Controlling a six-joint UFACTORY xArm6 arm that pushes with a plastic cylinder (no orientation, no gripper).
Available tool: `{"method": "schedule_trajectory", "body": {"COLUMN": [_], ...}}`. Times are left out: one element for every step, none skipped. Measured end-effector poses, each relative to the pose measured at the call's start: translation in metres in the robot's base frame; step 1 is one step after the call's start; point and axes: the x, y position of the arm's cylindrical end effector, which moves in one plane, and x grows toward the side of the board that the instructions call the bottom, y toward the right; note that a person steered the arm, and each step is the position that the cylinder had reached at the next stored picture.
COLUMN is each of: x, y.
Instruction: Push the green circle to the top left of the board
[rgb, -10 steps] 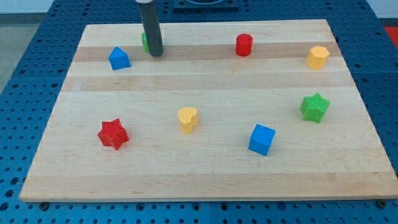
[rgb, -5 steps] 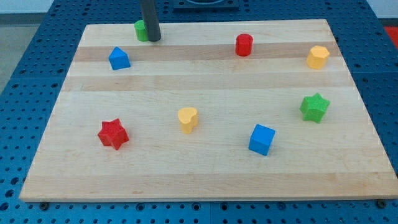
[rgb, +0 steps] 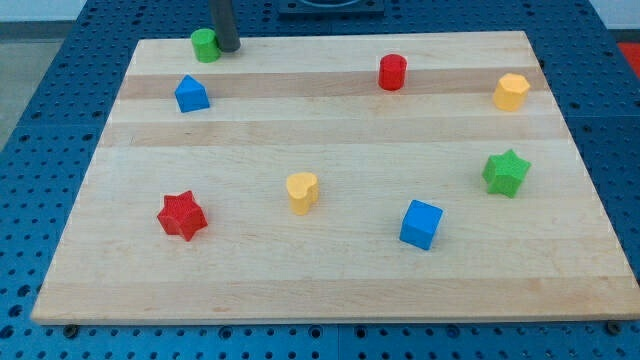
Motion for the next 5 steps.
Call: {"method": "schedule_trajectory", "body": {"x": [-0.009,-0.016,-0.016,-0.016,-0.016], "y": [-0.006,-0.011,-0.023,-0.051,-0.056]}}
